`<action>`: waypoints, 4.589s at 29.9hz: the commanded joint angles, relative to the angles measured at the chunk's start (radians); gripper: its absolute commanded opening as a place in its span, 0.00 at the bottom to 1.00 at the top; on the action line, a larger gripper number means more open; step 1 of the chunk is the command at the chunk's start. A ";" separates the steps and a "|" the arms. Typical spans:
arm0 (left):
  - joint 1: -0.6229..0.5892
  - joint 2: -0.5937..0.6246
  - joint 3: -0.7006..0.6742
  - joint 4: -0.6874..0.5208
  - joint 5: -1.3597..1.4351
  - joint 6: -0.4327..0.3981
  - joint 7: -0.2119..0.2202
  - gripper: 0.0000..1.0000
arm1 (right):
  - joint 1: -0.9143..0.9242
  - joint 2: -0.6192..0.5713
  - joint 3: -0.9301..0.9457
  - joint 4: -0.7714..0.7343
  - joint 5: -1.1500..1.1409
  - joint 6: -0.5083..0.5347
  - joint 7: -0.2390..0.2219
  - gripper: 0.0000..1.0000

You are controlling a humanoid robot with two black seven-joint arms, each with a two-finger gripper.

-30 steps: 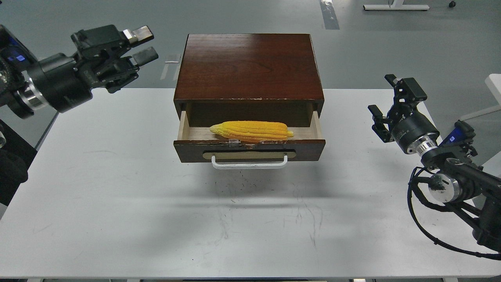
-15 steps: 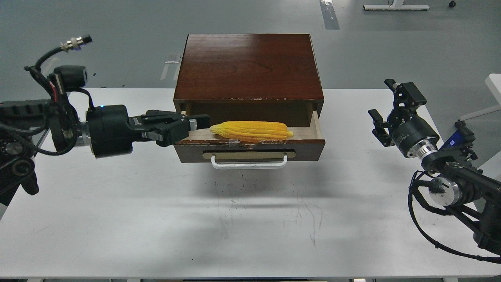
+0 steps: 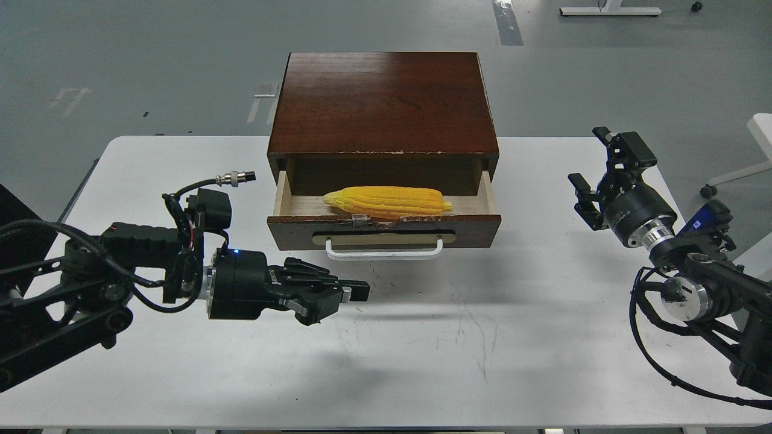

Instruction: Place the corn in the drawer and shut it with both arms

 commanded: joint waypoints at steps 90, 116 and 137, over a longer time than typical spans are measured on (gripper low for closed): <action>0.067 -0.266 -0.083 0.563 -0.481 0.043 0.000 0.00 | -0.043 -0.006 0.008 0.001 0.000 -0.001 0.000 0.99; 0.015 -0.314 -0.083 0.646 -0.510 0.021 0.000 0.00 | -0.052 -0.011 0.008 0.004 0.000 -0.001 0.000 0.99; 0.027 -0.302 -0.081 0.627 -0.551 0.003 0.000 0.00 | -0.052 -0.011 0.008 0.004 0.000 -0.001 0.000 0.99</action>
